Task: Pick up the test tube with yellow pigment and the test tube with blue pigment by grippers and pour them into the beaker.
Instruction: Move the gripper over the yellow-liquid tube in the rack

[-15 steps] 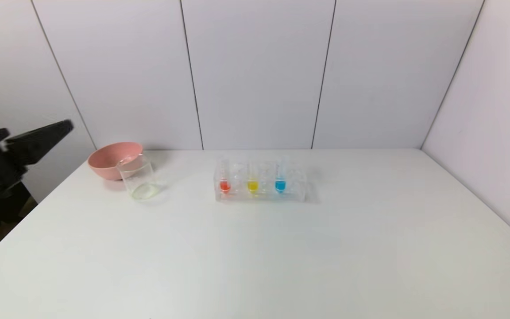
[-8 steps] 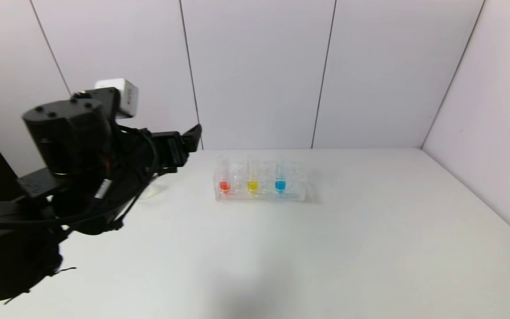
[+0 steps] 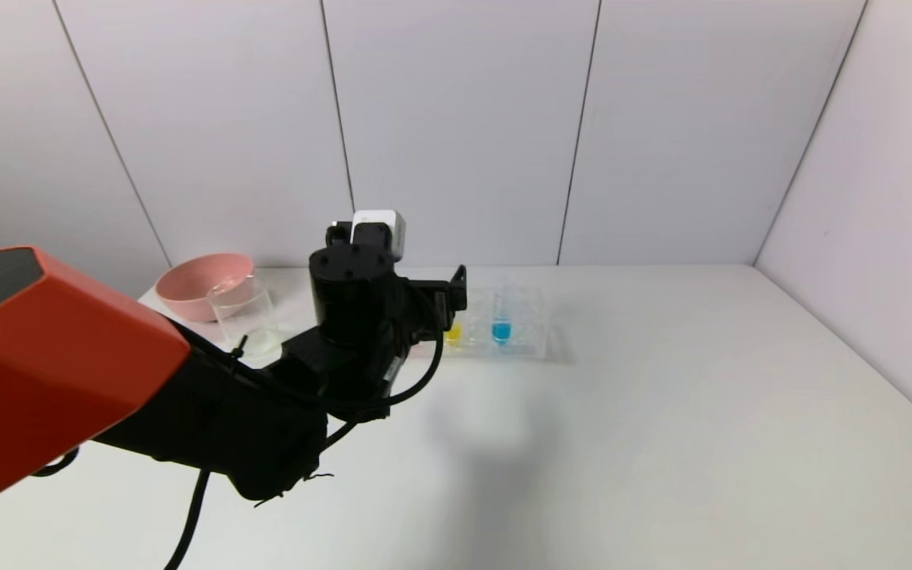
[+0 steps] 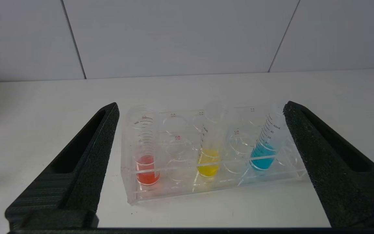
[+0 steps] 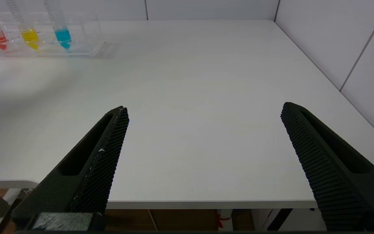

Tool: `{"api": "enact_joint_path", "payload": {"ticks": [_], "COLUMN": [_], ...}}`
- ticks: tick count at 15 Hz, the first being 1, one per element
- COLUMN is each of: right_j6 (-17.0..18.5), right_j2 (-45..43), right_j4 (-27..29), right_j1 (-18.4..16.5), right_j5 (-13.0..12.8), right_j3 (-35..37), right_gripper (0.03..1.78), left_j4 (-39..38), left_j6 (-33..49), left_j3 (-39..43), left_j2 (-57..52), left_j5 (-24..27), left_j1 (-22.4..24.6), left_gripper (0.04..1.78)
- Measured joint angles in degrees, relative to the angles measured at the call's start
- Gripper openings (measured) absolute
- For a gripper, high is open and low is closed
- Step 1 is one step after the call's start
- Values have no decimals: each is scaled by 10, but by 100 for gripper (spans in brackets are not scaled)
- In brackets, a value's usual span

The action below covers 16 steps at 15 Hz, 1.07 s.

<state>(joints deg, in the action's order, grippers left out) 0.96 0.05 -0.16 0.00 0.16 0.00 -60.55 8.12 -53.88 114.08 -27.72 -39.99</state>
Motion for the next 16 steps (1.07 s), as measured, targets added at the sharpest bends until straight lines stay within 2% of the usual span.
{"api": "enact_joint_path", "payload": {"ticks": [6, 16], "right_j6": [0, 0], "right_j2": [0, 0], "right_j4": [0, 0], "right_j1": [0, 0], "right_j5": [0, 0], "right_j3": [0, 0], "right_gripper": [171, 171], "left_j4": [-16, -14], "left_j6": [-2, 0], "left_j3": [-50, -111], "left_j2": [87, 153], "left_j5": [2, 5], "left_j1": [1, 18], "left_gripper": [176, 176]}}
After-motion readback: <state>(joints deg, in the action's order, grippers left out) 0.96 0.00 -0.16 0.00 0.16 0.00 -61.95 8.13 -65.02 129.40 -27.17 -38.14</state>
